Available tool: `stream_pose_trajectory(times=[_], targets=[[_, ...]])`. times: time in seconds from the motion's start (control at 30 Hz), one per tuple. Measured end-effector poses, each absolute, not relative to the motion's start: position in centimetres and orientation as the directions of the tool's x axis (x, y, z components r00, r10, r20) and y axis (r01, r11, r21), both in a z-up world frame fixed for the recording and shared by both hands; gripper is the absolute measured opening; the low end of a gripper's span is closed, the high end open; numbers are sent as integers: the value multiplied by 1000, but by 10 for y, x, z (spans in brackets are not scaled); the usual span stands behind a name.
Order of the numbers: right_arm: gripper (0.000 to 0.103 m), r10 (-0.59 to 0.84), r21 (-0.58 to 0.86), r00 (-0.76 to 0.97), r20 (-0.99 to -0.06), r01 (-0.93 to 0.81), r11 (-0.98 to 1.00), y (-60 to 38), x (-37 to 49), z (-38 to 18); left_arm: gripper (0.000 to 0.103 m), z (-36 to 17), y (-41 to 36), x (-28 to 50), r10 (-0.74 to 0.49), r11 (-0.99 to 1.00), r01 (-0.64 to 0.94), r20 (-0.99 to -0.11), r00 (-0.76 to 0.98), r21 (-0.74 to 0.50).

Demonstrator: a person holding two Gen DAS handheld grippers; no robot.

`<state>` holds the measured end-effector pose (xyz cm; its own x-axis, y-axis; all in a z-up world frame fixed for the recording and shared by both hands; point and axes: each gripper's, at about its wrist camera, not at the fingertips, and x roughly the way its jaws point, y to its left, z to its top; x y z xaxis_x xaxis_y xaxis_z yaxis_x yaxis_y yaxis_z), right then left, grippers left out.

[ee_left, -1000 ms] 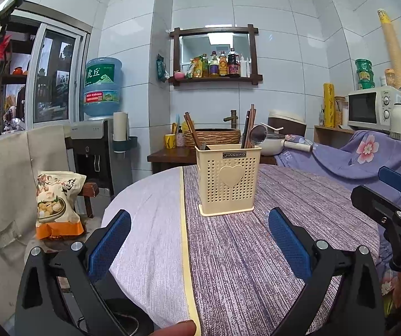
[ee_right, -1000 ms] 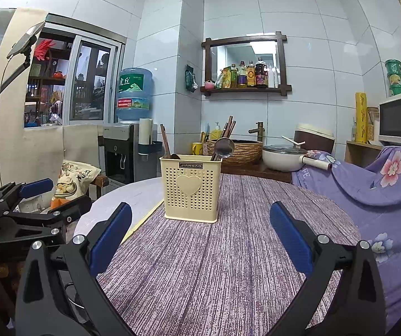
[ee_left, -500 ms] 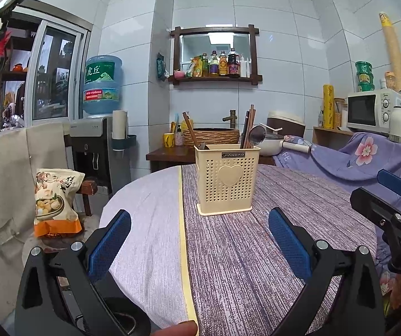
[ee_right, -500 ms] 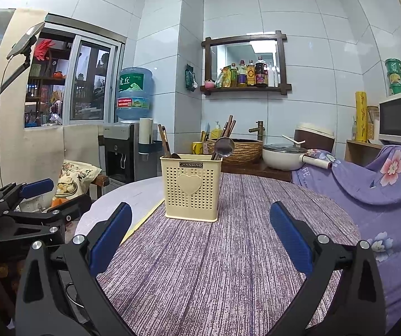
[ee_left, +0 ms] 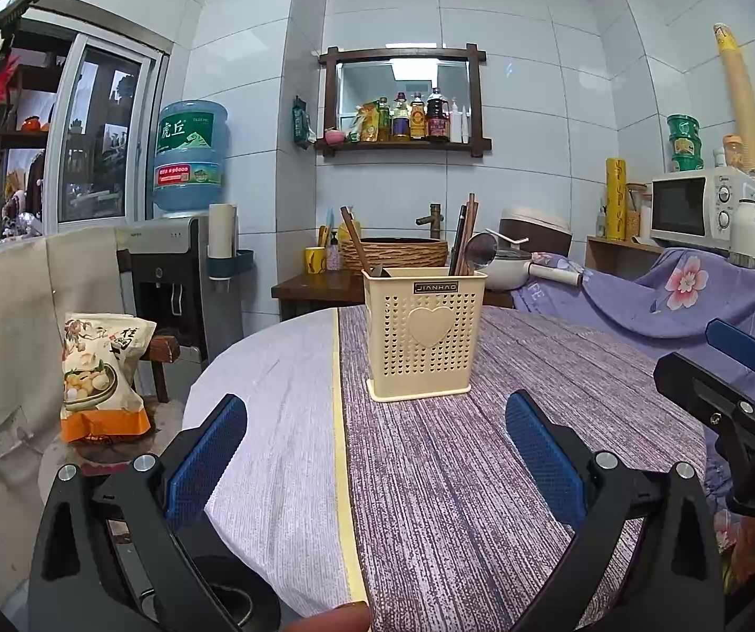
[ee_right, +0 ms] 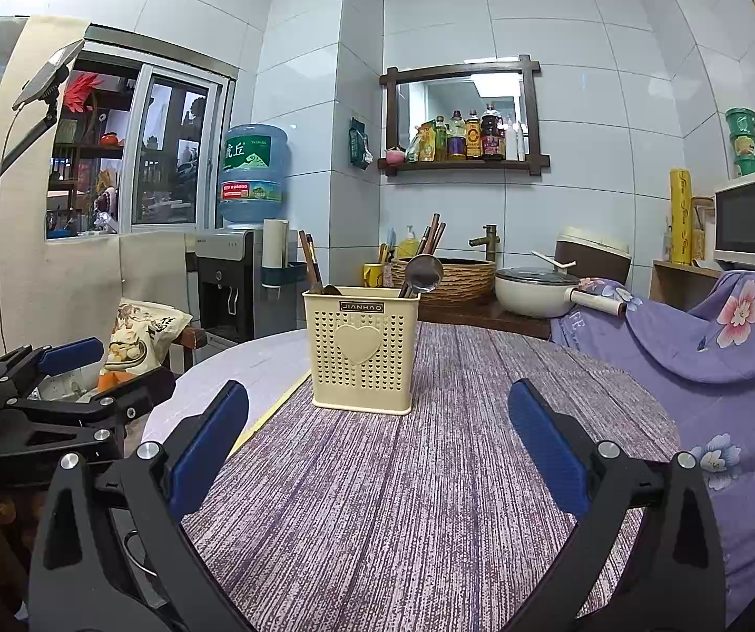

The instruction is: Organize utensils

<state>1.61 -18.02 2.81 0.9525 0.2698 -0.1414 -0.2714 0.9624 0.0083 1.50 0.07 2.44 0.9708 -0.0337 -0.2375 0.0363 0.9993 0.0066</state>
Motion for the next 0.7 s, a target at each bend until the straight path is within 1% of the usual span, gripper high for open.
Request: stream_pose_trajectory(times=[0.7], targets=[[97,266,5,954,-142,-268,963,-180,17,25,97,22,4,16,-36,999,38,-244,969,1]])
